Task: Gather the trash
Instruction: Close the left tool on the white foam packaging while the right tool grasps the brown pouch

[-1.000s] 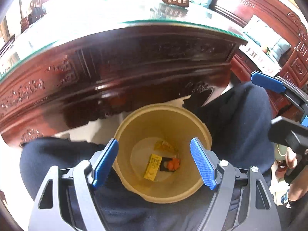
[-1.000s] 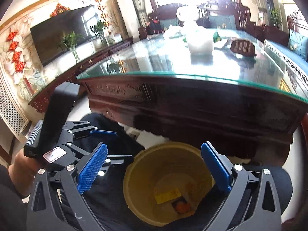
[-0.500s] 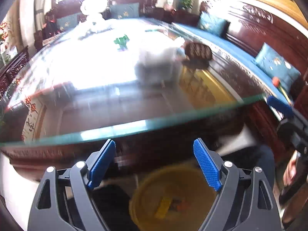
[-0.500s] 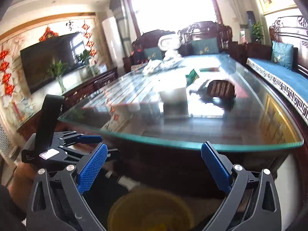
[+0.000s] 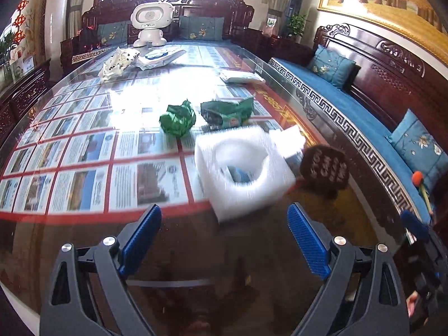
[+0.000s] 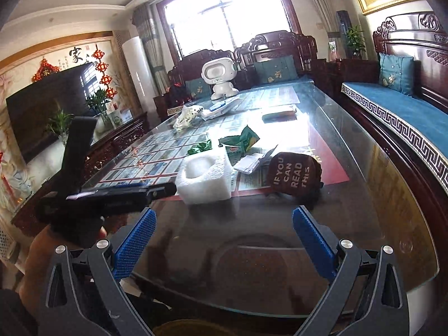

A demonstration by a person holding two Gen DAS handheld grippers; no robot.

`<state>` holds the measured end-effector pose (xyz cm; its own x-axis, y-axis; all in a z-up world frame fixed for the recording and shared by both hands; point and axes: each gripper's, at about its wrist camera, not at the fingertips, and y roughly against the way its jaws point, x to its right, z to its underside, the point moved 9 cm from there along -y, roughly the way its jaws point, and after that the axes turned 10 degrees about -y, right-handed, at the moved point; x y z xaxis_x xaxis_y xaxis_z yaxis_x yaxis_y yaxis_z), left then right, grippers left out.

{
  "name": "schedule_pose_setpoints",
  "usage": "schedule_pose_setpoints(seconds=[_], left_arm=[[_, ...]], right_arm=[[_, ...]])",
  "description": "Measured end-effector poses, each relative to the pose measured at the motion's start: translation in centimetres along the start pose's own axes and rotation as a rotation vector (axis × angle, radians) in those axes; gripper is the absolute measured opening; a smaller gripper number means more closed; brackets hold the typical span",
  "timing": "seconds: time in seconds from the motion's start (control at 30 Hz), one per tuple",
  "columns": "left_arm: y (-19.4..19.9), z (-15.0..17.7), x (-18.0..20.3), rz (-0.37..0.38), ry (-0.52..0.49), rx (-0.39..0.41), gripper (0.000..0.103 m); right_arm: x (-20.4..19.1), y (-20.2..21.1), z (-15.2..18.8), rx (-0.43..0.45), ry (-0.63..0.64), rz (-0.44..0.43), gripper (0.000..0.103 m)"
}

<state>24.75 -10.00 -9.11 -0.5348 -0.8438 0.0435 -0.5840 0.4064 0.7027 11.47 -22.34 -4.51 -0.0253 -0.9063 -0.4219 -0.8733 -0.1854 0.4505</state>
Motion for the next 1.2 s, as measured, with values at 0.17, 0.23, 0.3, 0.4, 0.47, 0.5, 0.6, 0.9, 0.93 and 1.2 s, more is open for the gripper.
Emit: schedule_pose_setpoints(seconds=[0.17,0.23,0.3,0.4,0.47,0.5,0.6,0.9,0.93,1.2], left_arm=[[-3.4,-3.0,-1.2,-0.041,0.031,-0.016,0.091],[-4.4,-3.2,-1.9,-0.051,0.046,-0.034,0.091],[-5.5,-3.1,-2.3,-0.053,0.060,-0.055,0.091],[-6.8,-2.7,-2.5,-0.058,0.061,-0.086,0.091],[-7.6,-2.4,-2.5,-0.053,0.063,-0.103,0.088],[-8.0,-2.3,-2.6,-0.049,0.067,-0.111,0.086],[-9.0,-2.0,-2.8,-0.030,0.086,-0.133,0.072],[-9.2,-2.3,-1.9,-0.020,0.028,-0.107,0.037],[-9.0,-2.3,-1.8,-0.019,0.020,-0.103,0.037],[-8.5,-2.2,-1.8,0.004,0.020,-0.094,0.036]], right_arm=[[1.0,-1.4,-1.0,-0.006,0.004,0.009,0.095],[1.4,-2.0,-1.3,-0.013,0.019,0.035,0.095],[1.6,-2.5,-1.7,-0.019,0.032,0.044,0.095],[2.1,-3.3,-2.0,-0.027,0.046,0.055,0.095],[2.6,-3.8,-2.4,-0.032,0.046,0.060,0.095],[2.9,-4.0,-2.6,-0.040,0.043,0.064,0.095],[4.1,-4.9,-3.1,-0.064,0.033,0.080,0.095],[7.6,-8.3,-4.2,-0.151,0.008,0.129,0.095],[8.0,-8.8,-4.3,-0.166,0.012,0.138,0.094],[9.4,-12.3,-4.5,-0.248,0.037,0.223,0.083]])
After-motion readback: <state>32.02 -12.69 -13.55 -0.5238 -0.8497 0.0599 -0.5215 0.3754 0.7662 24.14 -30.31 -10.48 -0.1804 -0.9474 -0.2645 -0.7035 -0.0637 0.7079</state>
